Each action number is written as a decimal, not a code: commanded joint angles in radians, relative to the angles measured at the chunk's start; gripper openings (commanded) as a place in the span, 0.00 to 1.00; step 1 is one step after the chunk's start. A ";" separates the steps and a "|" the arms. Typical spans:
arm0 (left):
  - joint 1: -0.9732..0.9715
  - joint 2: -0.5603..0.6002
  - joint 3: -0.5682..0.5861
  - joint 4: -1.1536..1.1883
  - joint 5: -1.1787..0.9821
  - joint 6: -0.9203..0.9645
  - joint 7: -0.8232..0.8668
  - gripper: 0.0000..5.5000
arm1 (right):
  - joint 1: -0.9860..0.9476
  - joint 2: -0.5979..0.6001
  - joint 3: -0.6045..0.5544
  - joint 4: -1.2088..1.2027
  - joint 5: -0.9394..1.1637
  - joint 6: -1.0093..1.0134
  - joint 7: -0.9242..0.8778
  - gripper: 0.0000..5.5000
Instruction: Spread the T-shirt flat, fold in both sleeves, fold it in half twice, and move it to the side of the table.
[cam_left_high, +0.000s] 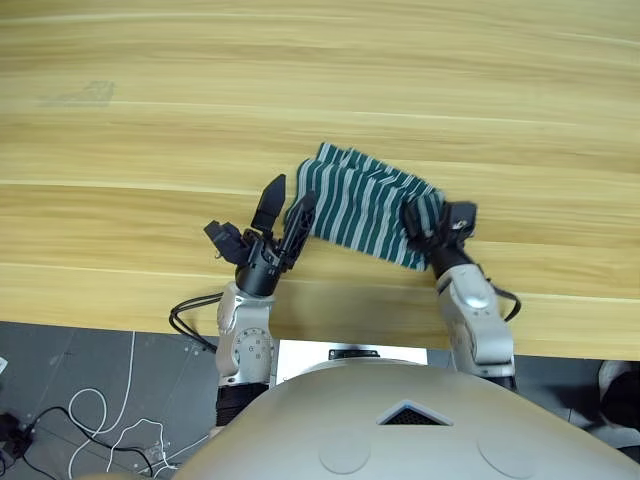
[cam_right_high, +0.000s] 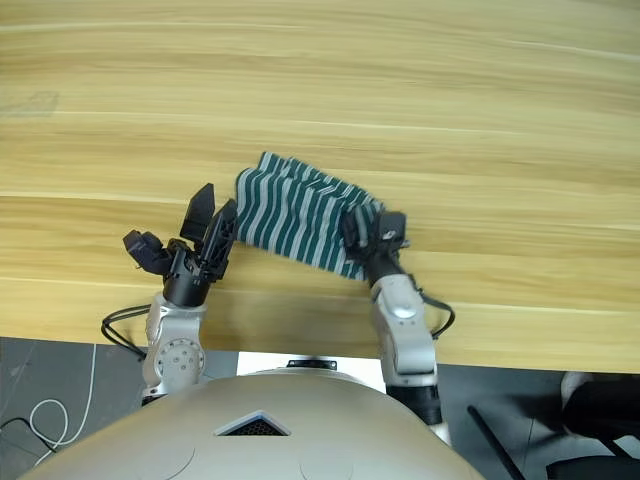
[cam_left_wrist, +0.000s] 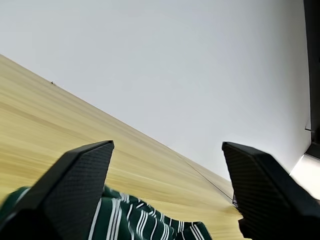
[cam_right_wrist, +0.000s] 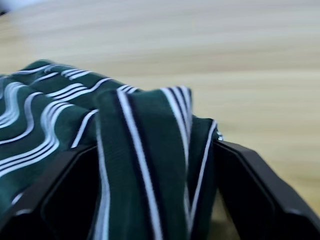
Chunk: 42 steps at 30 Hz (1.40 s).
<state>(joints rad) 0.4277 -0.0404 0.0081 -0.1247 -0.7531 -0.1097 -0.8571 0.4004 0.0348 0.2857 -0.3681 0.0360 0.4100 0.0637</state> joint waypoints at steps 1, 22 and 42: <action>0.017 0.001 0.015 -0.007 -0.001 -0.003 0.004 0.73 | -0.028 -0.029 0.045 -0.051 -0.038 -0.033 0.011 0.68; -0.158 -0.025 0.023 0.066 0.001 -0.005 -0.032 0.73 | -0.614 -0.537 0.137 0.724 -0.185 -0.766 0.720 0.68; -0.101 -0.031 0.010 0.034 0.010 -0.012 -0.015 0.73 | -0.906 -0.361 -0.148 1.458 -0.060 -0.625 0.299 0.68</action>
<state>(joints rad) 0.3155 -0.0629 0.0133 -0.0779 -0.7416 -0.1152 -0.8819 -0.5347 -0.2784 0.1884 0.9866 -0.0200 -0.2985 0.4463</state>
